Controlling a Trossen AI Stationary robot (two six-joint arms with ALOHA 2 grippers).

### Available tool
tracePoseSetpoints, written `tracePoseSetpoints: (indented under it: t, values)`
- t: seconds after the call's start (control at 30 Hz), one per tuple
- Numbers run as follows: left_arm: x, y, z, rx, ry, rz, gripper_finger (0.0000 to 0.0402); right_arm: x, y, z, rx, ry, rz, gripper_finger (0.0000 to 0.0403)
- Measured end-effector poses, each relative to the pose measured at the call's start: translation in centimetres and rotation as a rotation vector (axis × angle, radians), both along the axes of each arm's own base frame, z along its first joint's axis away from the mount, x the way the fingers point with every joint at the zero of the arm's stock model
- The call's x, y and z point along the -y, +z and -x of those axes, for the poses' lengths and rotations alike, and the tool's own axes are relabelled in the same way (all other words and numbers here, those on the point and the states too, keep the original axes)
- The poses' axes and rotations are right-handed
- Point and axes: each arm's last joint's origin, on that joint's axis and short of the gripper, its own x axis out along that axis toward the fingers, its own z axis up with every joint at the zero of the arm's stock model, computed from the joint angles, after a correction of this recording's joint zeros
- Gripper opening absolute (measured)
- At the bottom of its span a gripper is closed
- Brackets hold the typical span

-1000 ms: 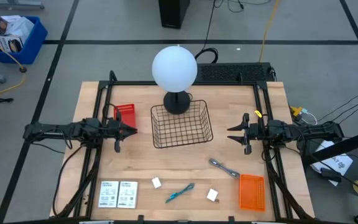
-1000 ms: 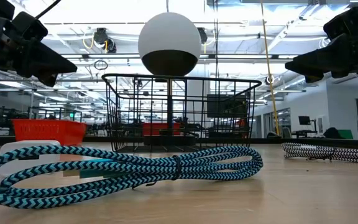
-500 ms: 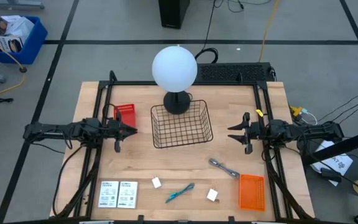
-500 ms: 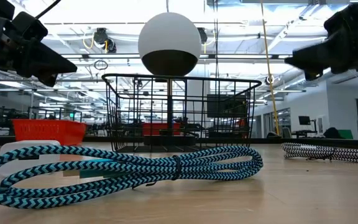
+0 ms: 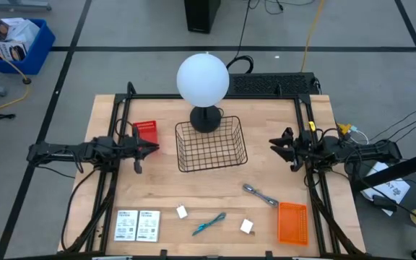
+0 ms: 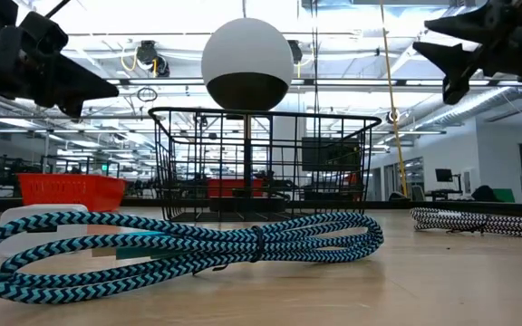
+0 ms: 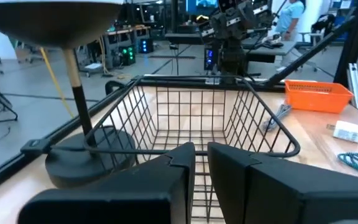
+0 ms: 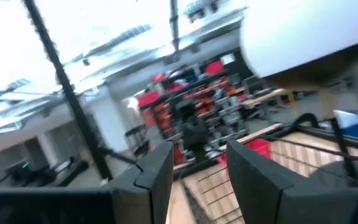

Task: Pick and place items into bin
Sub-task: Put the gray charger cable into the red bin

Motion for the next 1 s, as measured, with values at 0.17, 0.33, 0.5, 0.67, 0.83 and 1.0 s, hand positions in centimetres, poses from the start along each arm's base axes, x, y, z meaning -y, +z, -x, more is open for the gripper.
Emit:
tracePoseSetpoints:
  t: [0.17,0.33,0.5,0.67,0.83,1.0]
  values:
    - [0.0,0.7,0.0,0.078,0.001,0.016,0.0051,-0.6,-0.4,-0.7,-0.051,0.048,0.009,0.0141]
    - [0.0,1.2,0.0,0.138,0.0,0.098,0.0051,-2.3,0.1,-1.9,0.004,0.111,0.115,0.0141]
    - [0.0,1.3,0.0,0.164,-0.002,0.19,0.0051,-4.8,1.7,-5.4,-0.162,0.101,0.325,0.0141]
    - [0.0,1.4,0.0,0.166,-0.001,0.176,0.0051,-7.2,4.1,-10.6,-0.432,0.153,0.422,0.0141]
    - [0.0,1.3,0.0,0.162,-0.001,0.191,0.0051,-7.7,5.7,-14.2,-0.817,0.1,0.348,0.0141]
    - [0.0,1.3,0.0,0.168,-0.001,0.249,0.0051,-8.8,6.1,-16.3,-1.11,0.098,0.242,0.0141]
